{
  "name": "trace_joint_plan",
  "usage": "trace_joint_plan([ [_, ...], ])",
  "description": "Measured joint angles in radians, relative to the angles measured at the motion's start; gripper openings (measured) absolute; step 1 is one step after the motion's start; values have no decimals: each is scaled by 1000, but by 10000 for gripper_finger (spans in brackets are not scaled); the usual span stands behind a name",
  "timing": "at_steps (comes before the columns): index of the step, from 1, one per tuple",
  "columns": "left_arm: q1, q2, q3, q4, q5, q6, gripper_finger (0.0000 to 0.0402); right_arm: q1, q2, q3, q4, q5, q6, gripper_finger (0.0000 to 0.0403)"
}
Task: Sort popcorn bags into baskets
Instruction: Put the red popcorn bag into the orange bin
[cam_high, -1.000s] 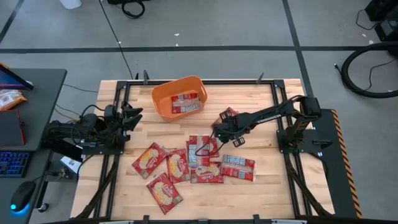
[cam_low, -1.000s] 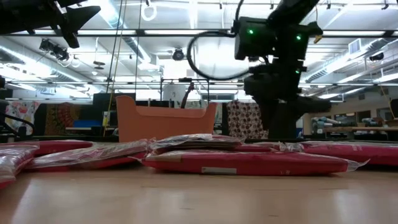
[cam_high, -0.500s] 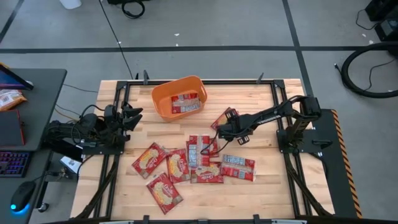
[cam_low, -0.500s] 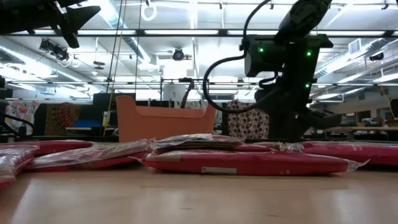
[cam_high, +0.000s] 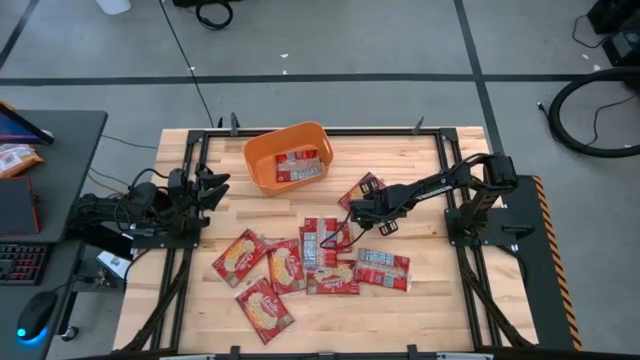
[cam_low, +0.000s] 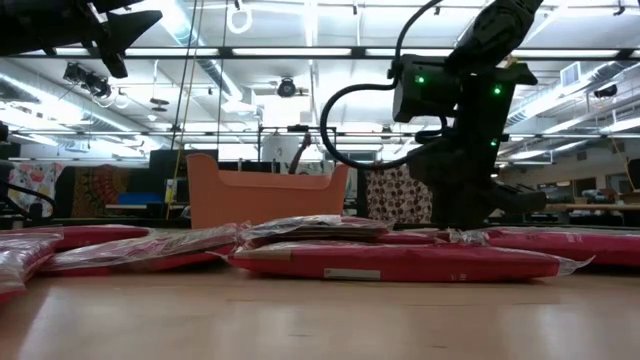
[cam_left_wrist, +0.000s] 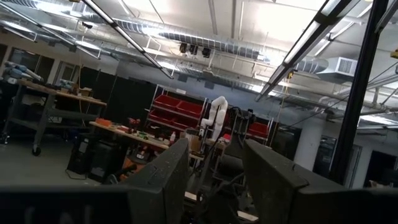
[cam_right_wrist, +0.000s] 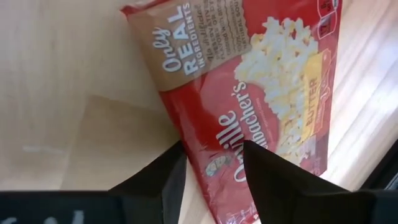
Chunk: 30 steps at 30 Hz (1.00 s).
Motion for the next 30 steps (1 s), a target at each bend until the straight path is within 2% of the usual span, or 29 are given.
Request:
trace_joint_plan([
  [4,0,0,0,0,0,0,156,-1,0,-1,0,-20,3,130],
  [12,0,0,0,0,0,0,156,10,1,-1,5,-17,21,18],
  [19,0,0,0,0,0,0,156,46,-28,59,-22,49,40,27],
  [25,0,0,0,0,0,1,156,67,-35,195,-49,61,35,15],
  [30,0,0,0,-1,0,2,156,87,-36,311,-38,66,33,20],
])
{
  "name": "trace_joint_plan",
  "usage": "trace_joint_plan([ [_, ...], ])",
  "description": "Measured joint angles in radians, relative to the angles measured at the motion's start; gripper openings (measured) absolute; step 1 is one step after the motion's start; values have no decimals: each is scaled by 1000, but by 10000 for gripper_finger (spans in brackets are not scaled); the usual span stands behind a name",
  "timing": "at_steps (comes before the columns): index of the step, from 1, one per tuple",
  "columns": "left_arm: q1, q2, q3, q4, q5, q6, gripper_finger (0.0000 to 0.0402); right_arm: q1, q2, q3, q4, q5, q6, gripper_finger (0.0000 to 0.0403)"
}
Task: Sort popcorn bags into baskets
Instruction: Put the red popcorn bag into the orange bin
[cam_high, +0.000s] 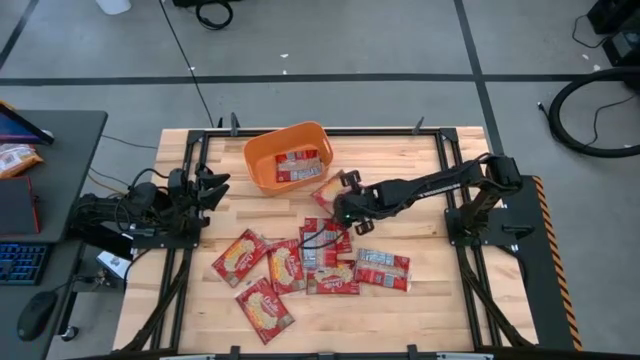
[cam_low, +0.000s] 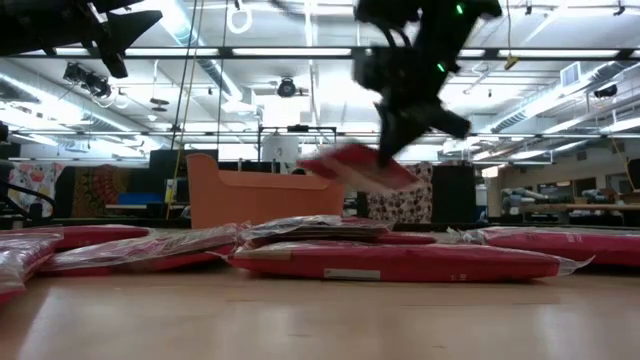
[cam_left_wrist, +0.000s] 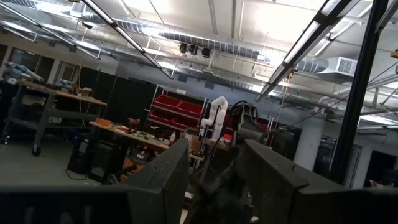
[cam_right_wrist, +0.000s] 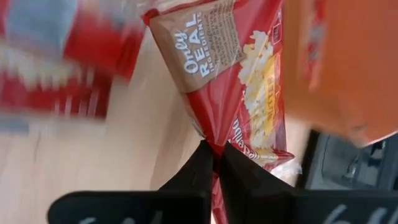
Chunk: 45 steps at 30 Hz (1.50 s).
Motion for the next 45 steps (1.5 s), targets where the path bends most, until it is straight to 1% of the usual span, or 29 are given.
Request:
trace_joint_plan([
  [4,0,0,0,0,0,0,156,16,-1,50,94,-3,-34,20],
  [11,0,0,0,0,0,0,156,17,-1,63,370,-4,-190,22],
  [15,0,0,0,0,0,1,156,1,-1,63,452,-67,-239,22],
  [20,0,0,0,0,0,1,156,-48,17,64,576,-163,-240,22],
  [21,0,0,0,0,0,0,156,-59,22,63,580,-164,-241,22],
  [23,0,0,0,0,0,0,156,-80,50,65,653,-154,-244,22],
  [27,0,4,-1,-3,-4,1,156,-122,94,64,709,-146,-248,22],
  [29,0,13,1,8,-14,1,156,-141,121,66,741,-119,-247,22],
  [37,0,28,0,14,-21,0,156,-227,244,153,699,-11,-237,25],
  [39,0,27,0,16,-20,0,156,-249,273,191,658,-17,-240,35],
  [42,0,26,0,16,-20,0,156,-274,312,262,558,-57,-230,68],
  [45,0,26,0,16,-21,0,156,-279,321,320,448,-82,-203,112],
])
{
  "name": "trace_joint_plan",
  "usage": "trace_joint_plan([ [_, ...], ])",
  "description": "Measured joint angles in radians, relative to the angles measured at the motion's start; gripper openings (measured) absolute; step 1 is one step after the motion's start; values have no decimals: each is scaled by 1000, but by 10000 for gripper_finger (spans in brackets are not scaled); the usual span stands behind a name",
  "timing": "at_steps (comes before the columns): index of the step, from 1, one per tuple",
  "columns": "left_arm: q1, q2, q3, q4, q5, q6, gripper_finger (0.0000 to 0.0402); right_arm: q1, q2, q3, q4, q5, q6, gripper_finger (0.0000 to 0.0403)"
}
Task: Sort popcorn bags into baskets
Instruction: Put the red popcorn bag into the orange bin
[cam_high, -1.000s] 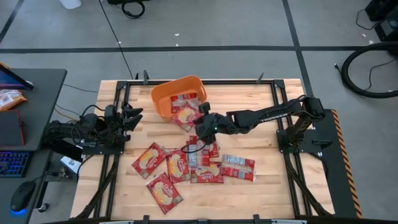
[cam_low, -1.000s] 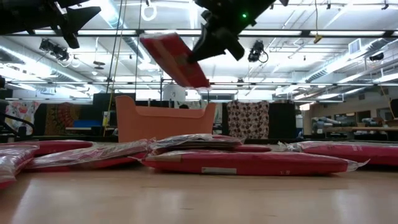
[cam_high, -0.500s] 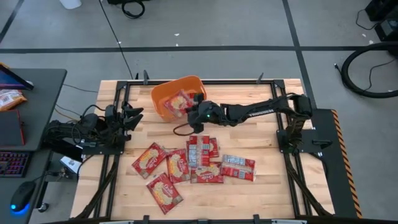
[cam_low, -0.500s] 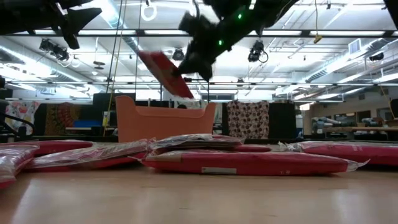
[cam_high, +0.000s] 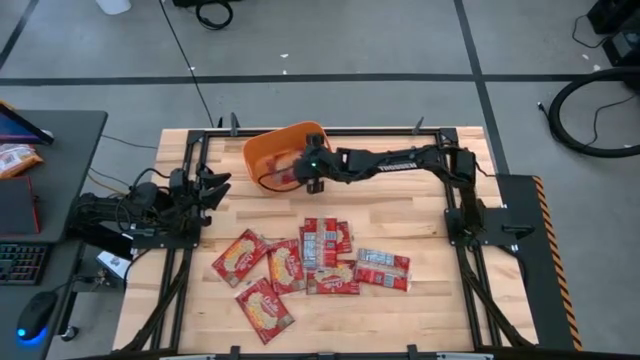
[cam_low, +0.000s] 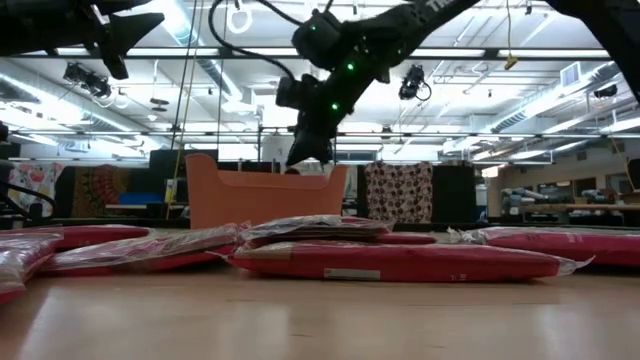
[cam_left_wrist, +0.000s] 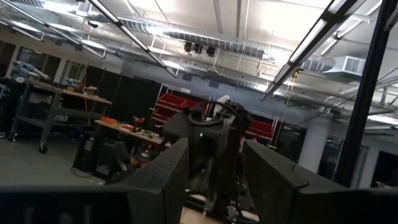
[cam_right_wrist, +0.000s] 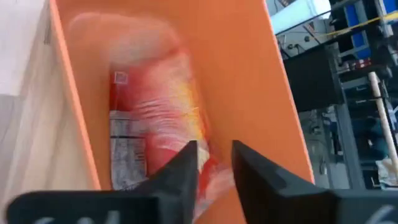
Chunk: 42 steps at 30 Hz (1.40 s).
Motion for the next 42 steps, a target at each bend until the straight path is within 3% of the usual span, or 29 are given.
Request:
trace_joint_plan([
  [6,0,9,0,0,1,-1,156,55,-42,68,-210,-53,74,173],
  [12,0,14,0,-1,2,-1,156,148,-75,72,-388,-288,83,182],
  [19,0,14,0,-1,2,-2,156,284,-73,-8,-521,-282,-11,177],
  [27,0,14,0,-2,2,-2,156,424,-75,-53,-639,-186,53,177],
  [32,0,14,0,-3,2,-2,156,486,-86,-56,-722,-251,207,177],
  [37,0,14,0,-9,2,-2,156,514,-92,-55,-828,-333,478,177],
  [42,0,14,0,-6,2,-2,156,604,-94,-58,-897,-164,723,175],
])
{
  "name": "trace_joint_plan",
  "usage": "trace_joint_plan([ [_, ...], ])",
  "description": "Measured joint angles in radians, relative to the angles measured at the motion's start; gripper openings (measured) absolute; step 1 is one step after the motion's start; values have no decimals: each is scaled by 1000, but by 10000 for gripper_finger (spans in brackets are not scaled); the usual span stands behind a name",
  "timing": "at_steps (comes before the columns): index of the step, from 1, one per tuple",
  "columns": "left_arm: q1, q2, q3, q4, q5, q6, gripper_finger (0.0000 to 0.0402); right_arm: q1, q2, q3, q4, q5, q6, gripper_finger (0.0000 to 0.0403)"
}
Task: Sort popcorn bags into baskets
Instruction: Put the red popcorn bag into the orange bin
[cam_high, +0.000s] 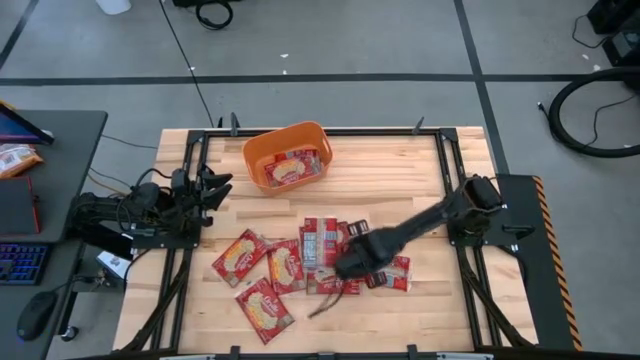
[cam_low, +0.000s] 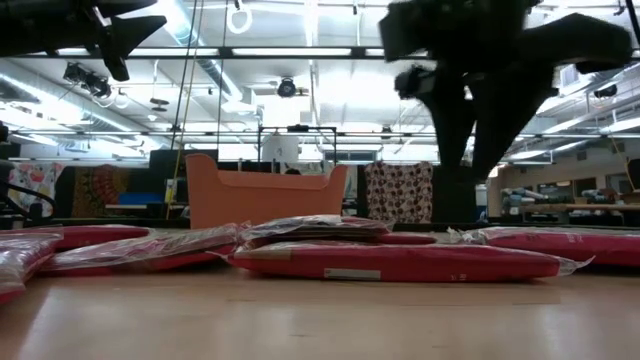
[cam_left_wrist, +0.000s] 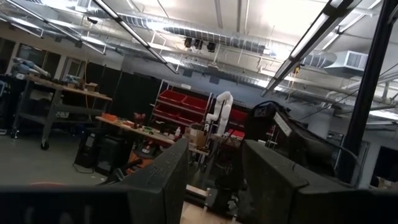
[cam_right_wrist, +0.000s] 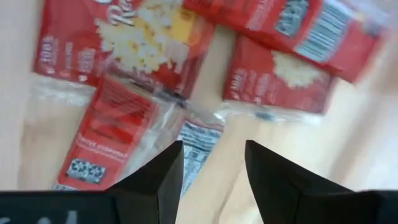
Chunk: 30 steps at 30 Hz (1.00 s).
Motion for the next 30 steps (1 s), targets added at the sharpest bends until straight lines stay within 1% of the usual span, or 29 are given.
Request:
trace_joint_plan([
  [4,0,0,0,6,0,0,156,88,0,-7,10,94,142,174],
  [11,0,0,0,5,0,-2,156,211,0,-7,13,122,428,174],
  [14,0,0,0,-1,0,-24,156,261,16,-7,14,160,519,174],
  [19,0,0,0,-8,0,-47,156,334,99,-14,33,210,592,174],
  [23,-1,0,0,-19,0,-61,156,370,140,-13,8,270,647,174],
  [30,-1,0,0,-26,1,-73,156,392,162,-28,-48,285,735,174],
])
